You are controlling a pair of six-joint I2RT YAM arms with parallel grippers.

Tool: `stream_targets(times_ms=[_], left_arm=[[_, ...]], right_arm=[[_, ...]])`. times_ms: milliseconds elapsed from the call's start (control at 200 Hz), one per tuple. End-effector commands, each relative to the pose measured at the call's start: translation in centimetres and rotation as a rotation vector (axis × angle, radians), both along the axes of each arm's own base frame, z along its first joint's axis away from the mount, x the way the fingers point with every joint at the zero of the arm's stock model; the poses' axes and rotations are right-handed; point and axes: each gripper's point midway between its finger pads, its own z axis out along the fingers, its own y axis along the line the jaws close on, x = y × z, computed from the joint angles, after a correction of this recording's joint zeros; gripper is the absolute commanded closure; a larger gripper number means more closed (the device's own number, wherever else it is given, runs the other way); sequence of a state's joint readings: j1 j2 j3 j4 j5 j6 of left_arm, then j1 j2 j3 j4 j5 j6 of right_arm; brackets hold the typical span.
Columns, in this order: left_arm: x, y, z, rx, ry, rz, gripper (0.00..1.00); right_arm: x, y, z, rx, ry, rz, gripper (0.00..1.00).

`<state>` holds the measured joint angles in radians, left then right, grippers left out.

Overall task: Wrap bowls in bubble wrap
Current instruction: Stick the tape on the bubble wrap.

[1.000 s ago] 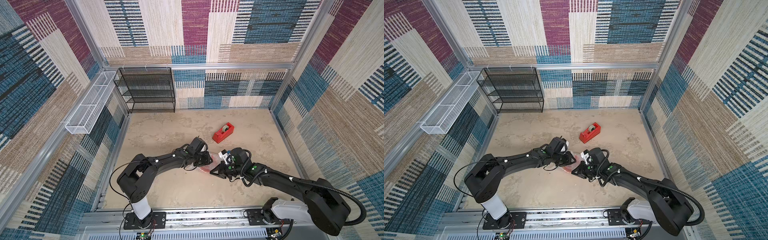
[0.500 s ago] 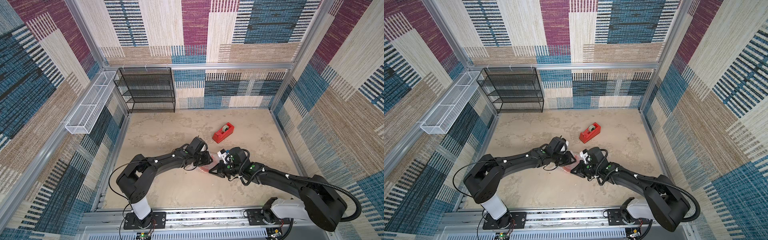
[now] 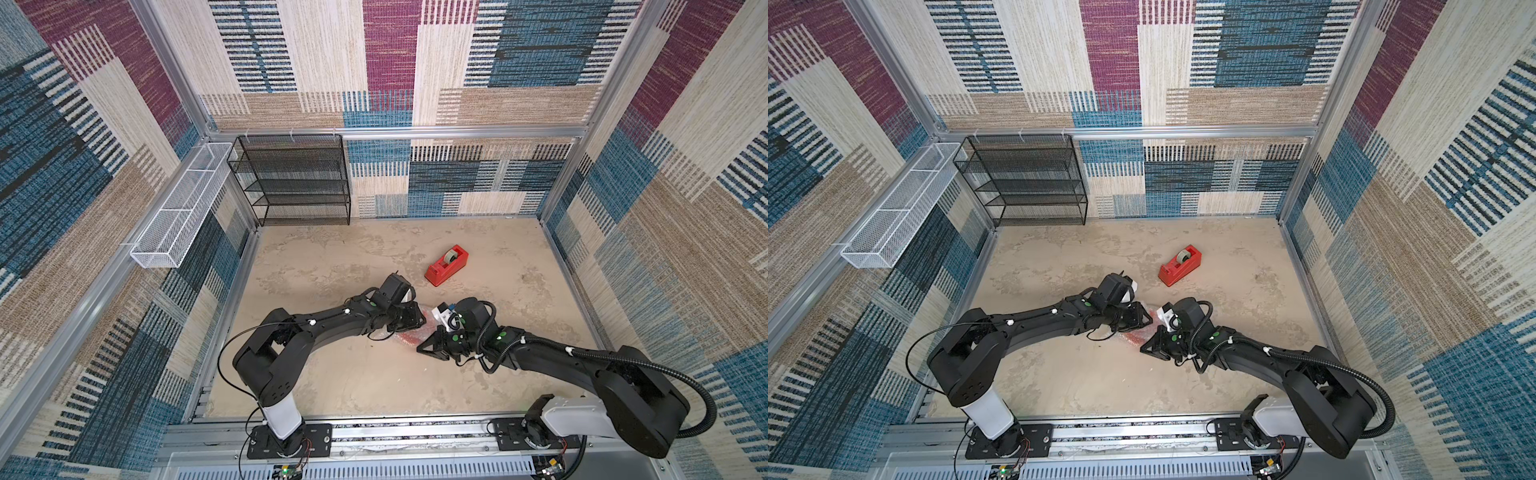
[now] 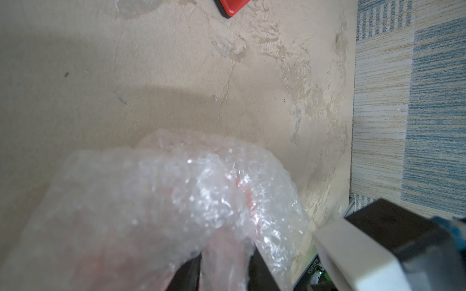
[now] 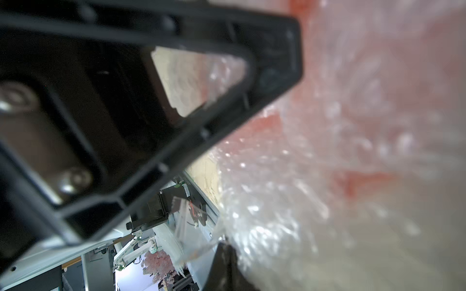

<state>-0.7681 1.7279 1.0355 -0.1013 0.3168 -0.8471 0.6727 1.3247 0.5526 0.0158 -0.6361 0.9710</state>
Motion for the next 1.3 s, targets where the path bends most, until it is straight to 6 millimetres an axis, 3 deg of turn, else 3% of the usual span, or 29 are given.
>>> stream_targets(times_ms=[0,351,872,1292], left_arm=[[0.1,0.2,0.1,0.003,-0.002,0.015,0.67],[0.0,0.2,0.2,0.001,-0.002,0.010,0.67],[-0.1,0.4,0.2,0.008,-0.007,0.014,0.67],[0.0,0.3,0.3,0.007,-0.008,0.010,0.66]], right_arm=[[0.5,0.7,0.5,0.009,-0.029,0.032,1.00],[2.3,2.0,0.3,0.011,-0.037,0.038,1.00],[4.7,-0.3,-0.7,-0.009,-0.031,-0.045,1.00],[6.3,0.4,0.0,0.020,-0.044,-0.040,1.00]])
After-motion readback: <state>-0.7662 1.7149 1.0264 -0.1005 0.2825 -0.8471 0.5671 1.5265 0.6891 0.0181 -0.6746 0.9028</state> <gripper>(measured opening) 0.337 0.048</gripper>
